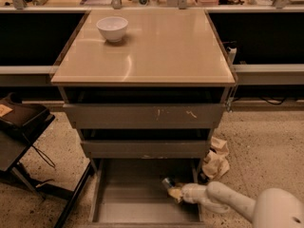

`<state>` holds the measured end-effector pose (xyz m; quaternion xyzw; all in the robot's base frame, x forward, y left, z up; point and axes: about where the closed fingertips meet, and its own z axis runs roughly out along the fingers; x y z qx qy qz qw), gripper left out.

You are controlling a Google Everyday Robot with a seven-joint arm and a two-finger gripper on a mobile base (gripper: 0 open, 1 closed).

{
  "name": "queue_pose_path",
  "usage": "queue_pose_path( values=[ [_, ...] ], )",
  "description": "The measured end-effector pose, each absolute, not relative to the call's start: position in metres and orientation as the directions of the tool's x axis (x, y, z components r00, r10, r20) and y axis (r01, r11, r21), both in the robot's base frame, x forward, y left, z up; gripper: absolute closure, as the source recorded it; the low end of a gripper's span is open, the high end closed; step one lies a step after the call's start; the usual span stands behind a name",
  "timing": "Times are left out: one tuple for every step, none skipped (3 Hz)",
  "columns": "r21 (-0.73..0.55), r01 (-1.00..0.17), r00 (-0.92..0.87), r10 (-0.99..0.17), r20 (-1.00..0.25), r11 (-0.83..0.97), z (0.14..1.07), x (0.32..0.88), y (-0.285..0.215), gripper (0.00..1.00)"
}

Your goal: Pick redbull can from bottom drawer and place on counter

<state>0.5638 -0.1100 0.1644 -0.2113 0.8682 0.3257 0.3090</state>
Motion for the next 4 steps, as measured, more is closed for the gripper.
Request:
queue_pose_path(
  values=[
    [0.41, -0.544, -0.656, -0.066, -0.752, 0.733, 0.251, 0.602, -0.208, 1.0],
    [0.41, -0.544, -0.656, -0.066, -0.752, 0.733, 0.251, 0.602, -0.208, 1.0],
    [0.426, -0.528, -0.669, -0.051, -0.741, 0.735, 0.258, 0.589, -0.208, 1.0],
    [0.439, -0.557, -0.651, -0.042, -0.758, 0.705, 0.301, 0.544, -0.195, 1.0]
  ],
)
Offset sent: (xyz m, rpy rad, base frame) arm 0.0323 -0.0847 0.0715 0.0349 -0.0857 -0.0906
